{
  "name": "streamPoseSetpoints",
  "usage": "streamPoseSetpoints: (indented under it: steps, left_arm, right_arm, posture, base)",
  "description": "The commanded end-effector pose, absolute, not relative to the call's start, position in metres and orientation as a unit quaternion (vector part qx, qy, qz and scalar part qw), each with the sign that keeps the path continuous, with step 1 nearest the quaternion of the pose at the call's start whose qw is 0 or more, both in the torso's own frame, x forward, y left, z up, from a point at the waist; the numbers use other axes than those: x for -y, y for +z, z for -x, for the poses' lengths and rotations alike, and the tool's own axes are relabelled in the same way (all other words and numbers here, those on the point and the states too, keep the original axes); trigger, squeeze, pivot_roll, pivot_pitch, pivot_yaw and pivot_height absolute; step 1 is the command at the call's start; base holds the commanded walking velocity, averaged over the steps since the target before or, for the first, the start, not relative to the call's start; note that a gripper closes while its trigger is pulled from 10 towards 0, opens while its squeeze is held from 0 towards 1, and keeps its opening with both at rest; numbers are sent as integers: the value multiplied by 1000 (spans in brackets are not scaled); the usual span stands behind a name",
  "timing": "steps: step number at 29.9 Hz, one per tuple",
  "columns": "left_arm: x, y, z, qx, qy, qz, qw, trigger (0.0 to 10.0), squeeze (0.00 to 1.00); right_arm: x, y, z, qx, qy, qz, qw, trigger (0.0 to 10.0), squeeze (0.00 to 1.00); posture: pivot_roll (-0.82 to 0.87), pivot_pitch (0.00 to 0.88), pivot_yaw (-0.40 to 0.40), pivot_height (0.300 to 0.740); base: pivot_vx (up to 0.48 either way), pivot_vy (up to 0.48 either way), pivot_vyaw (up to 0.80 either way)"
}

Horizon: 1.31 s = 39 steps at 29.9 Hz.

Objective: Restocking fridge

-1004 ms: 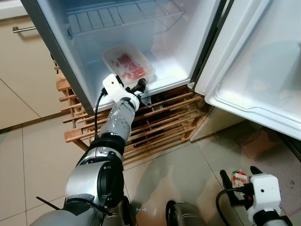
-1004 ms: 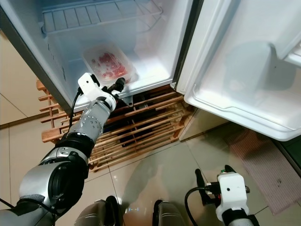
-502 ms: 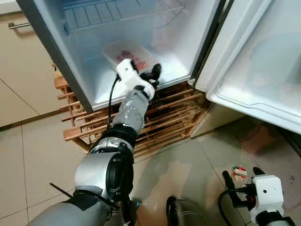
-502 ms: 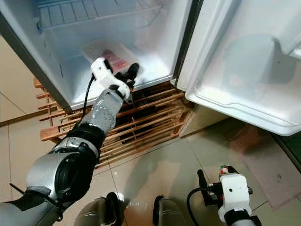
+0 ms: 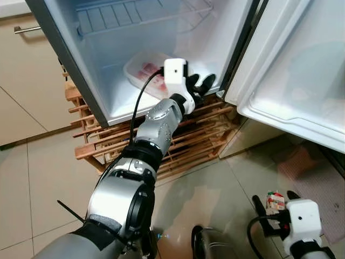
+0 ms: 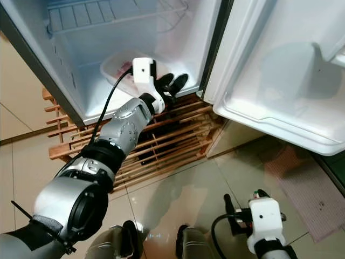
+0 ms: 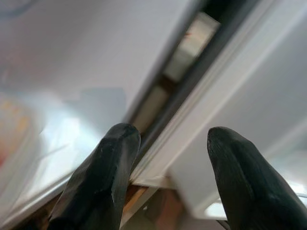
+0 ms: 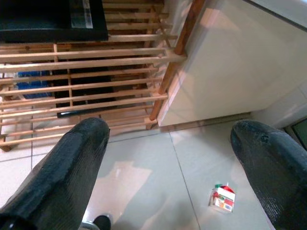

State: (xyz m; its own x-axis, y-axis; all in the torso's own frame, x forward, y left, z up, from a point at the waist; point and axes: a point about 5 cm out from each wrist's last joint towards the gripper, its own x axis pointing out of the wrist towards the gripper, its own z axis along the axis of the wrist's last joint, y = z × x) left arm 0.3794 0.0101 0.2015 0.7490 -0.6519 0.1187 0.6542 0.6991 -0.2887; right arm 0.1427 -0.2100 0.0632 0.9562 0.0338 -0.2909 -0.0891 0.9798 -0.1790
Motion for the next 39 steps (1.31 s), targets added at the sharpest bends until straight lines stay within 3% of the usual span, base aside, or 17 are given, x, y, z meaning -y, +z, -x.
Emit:
streamPoseSetpoints:
  steps: [1, 2, 3, 5, 7, 11, 13, 18, 22, 28, 34, 39]
  left_arm:
    - [38, 180, -341, -17, -419, 182, 889, 10000, 0]
    - [32, 180, -336, 16, -414, 115, 903, 10000, 0]
    - [32, 180, -336, 16, -414, 115, 903, 10000, 0]
    - [16, 181, -329, 62, -393, 13, 917, 10000, 0]
    - [11, 181, -328, 69, -386, -2, 920, 10000, 0]
    - [-30, 192, -317, 100, -342, -77, 931, 10000, 0]
    - [-38, 193, -315, 101, -329, -94, 934, 10000, 0]
    - [-81, 178, -329, 93, -222, -151, 959, 10000, 0]
    - [-85, 171, -334, 76, -209, -169, 960, 10000, 0]
    - [-86, 156, -345, 37, -194, -134, 971, 10000, 0]
    - [-78, 144, -358, 13, -191, -104, 976, 10000, 0]
    - [-81, 143, -361, 14, -176, -84, 981, 10000, 0]
  right_arm:
    - [211, 59, -140, -161, 31, 95, 982, 10000, 0]
    - [209, 59, -141, -159, 34, 94, 982, 10000, 0]
    - [209, 59, -141, -159, 34, 94, 982, 10000, 0]
    - [208, 60, -142, -157, 36, 93, 983, 10000, 0]
    - [208, 60, -142, -157, 36, 93, 983, 10000, 0]
    - [208, 59, -146, -155, 36, 90, 983, 10000, 0]
    - [208, 59, -147, -155, 37, 89, 983, 10000, 0]
    - [205, 57, -153, -153, 47, 85, 983, 10000, 0]
    - [205, 57, -154, -152, 48, 85, 984, 10000, 0]
    - [205, 59, -153, -146, 40, 81, 985, 10000, 0]
    - [204, 63, -149, -142, 42, 74, 986, 10000, 0]
    - [198, 64, -142, -147, 54, 69, 985, 10000, 0]
  posture:
    - [-257, 221, -22, 731]
    - [-252, 218, -22, 731]
    - [-252, 218, -22, 731]
    - [-235, 210, -20, 731]
    - [-235, 210, -20, 731]
    - [-201, 197, -18, 731]
    - [-197, 196, -19, 731]
    - [-180, 189, -25, 731]
    - [-186, 187, -27, 731]
    - [-206, 205, -28, 731]
    - [-229, 224, -22, 731]
    - [-238, 233, -18, 703]
  base:
    - [0, 0, 0]
    - [0, 0, 0]
    - [0, 0, 0]
    - [0, 0, 0]
    - [0, 0, 0]
    - [0, 0, 0]
    - [0, 0, 0]
    - [0, 0, 0]
    - [0, 0, 0]
    - [0, 0, 0]
    - [416, 0, 0]
    - [315, 122, 0]
